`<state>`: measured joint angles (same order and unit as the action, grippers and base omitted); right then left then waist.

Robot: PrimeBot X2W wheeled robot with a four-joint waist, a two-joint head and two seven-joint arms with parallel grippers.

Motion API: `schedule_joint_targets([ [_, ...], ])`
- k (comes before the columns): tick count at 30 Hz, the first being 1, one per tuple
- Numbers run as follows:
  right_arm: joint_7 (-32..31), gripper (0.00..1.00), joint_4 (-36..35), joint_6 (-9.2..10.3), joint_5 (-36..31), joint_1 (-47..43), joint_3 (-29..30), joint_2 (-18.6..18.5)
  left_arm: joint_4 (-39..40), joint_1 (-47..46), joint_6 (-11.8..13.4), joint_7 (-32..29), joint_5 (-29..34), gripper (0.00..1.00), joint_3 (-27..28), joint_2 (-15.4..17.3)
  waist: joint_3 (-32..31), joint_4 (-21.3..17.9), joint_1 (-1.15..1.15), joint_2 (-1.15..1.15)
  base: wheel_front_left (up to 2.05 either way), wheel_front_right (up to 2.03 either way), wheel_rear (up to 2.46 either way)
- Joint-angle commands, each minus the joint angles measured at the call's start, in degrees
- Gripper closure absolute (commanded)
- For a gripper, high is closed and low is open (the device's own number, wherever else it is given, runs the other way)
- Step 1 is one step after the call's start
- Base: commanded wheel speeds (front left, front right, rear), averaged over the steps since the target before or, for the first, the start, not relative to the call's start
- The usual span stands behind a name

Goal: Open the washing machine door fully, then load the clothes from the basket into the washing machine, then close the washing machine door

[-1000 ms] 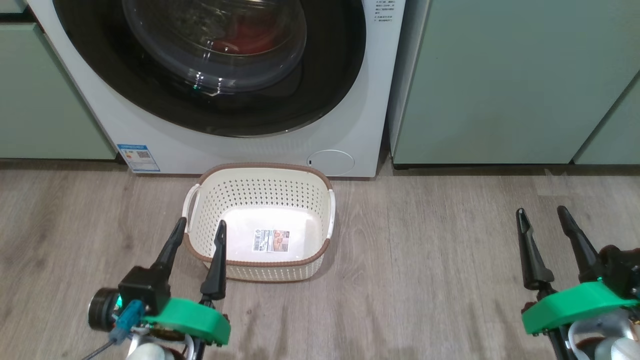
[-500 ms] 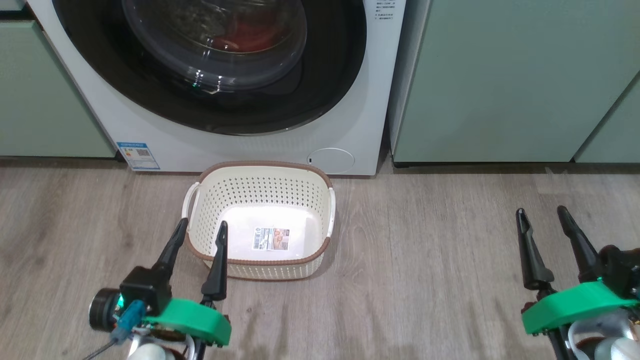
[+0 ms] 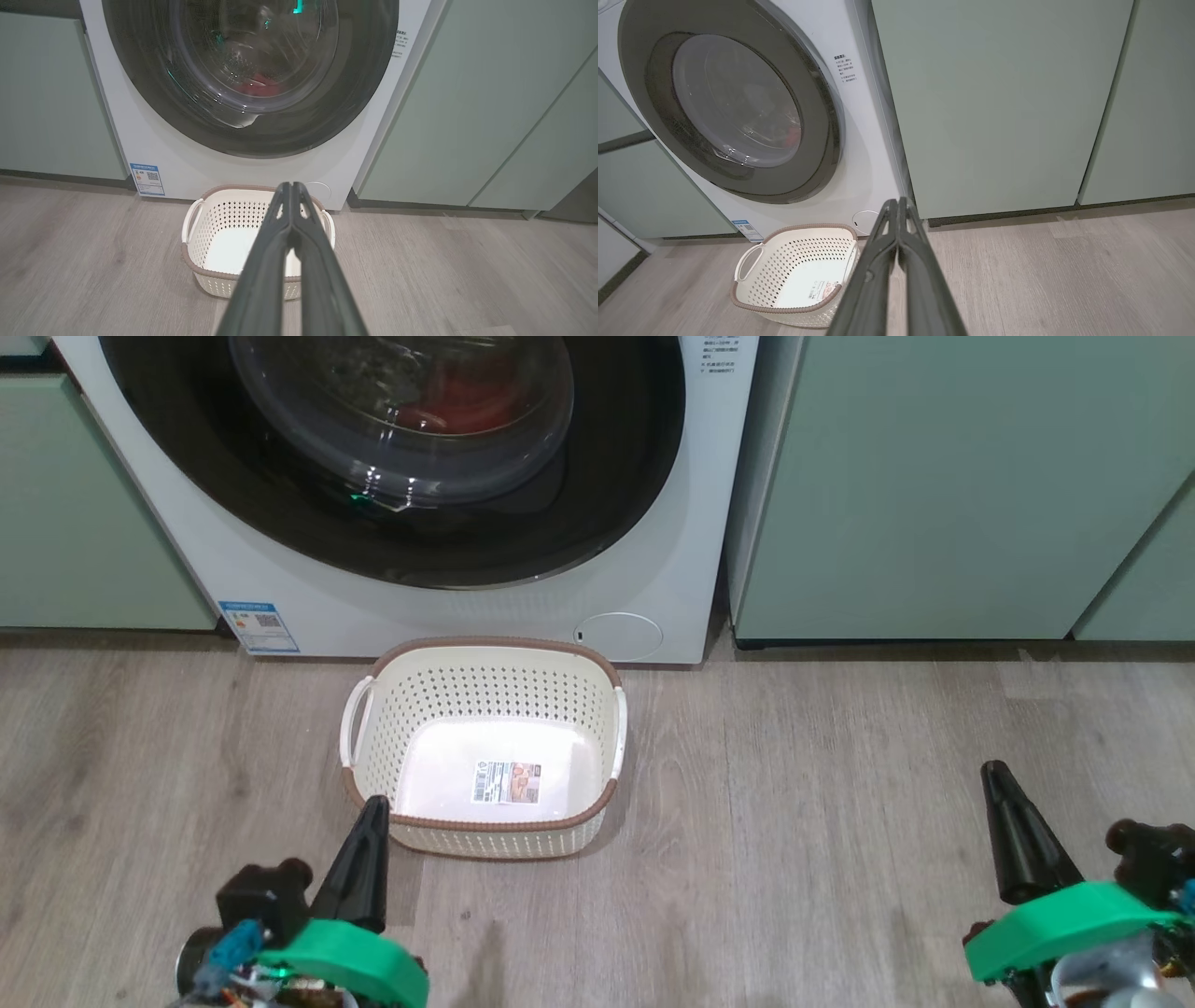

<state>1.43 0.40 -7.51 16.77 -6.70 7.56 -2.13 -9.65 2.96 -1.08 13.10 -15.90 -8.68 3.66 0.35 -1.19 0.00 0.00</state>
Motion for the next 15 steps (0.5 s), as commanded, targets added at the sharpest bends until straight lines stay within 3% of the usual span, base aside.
schedule_joint_targets([
  [1, -0.2, 1.0, -1.4, 0.0, 1.9, 2.0, 0.1, -0.3, 1.5, -2.6, -0.4, -0.4, -1.8, 1.0, 1.1, 0.0, 0.0, 0.0, 0.0, 0.0, 0.0, 0.0, 0.0],
  [15, -1.1, 1.0, 0.3, 0.0, 10.3, 3.2, 0.0, -0.4, 0.8, -3.3, -1.1, -2.6, -10.3, 1.0, 2.7, -0.1, 0.0, 0.2, 0.0, 0.0, 0.0, 0.0, 0.0],
])
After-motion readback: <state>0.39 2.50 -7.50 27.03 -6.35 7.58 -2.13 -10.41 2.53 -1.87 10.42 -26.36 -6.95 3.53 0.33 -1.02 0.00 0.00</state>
